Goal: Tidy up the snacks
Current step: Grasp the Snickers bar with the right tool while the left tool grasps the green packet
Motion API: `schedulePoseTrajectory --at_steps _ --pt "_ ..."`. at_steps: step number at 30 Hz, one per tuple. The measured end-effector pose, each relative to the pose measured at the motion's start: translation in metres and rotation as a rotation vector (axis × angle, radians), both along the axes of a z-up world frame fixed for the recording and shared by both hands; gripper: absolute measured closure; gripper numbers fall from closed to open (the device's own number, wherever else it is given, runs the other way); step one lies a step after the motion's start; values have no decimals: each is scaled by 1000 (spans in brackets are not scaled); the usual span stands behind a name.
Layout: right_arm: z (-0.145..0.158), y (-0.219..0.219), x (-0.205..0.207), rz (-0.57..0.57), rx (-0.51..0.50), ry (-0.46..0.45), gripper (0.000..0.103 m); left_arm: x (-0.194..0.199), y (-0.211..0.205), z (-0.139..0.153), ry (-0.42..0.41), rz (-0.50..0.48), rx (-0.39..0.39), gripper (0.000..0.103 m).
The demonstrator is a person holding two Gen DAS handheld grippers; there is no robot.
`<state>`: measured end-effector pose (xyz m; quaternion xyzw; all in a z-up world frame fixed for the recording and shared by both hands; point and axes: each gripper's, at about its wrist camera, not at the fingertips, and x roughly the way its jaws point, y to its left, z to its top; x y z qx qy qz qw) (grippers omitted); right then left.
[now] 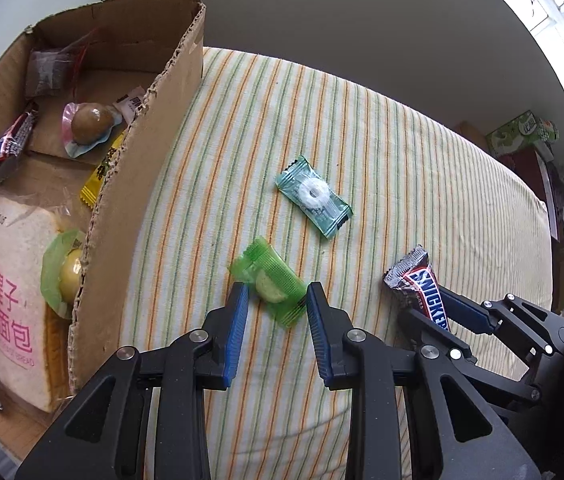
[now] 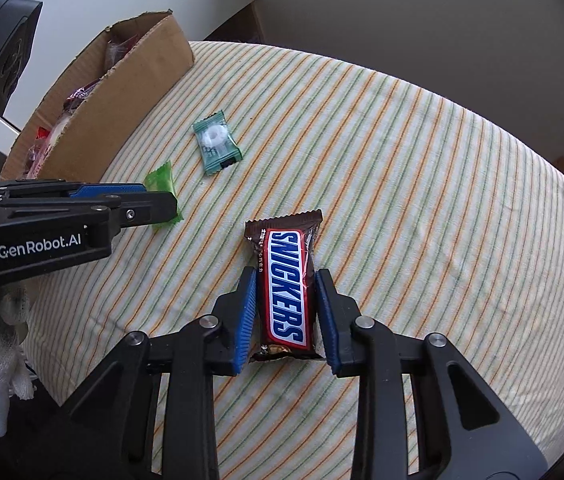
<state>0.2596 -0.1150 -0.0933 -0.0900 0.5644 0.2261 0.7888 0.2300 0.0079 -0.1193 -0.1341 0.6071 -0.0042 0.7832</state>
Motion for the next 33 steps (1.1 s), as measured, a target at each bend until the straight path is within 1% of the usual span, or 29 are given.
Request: schedulePoseTrajectory --at_steps 5,8,12,14,16,18,20,27,33 --pt "-1 -10 3 -21 2 8 73 5 -3 0 -10 -16 -6 74" --pt "-1 -12 4 -28 -6 11 73 10 -14 -1 -22 -46 8 74" --pt "-1 -14 3 -38 -8 13 73 17 -26 -4 -31 -88 78 75" --pt "1 -20 1 -43 -9 16 73 19 -29 -4 -37 -91 94 75" --pt "5 -27 -4 -47 -10 17 73 19 -32 -5 -45 -107 125 78" --pt "5 -28 -3 -47 -11 19 73 17 -38 -6 -49 -116 137 80" --pt "6 -27 -1 -49 -13 18 73 16 -38 -6 -47 -108 131 83" --pt "9 -32 0 -69 1 24 73 6 -29 -4 -39 -92 77 83" --pt "13 -33 2 -83 18 23 73 -6 -24 0 -48 -89 67 83"
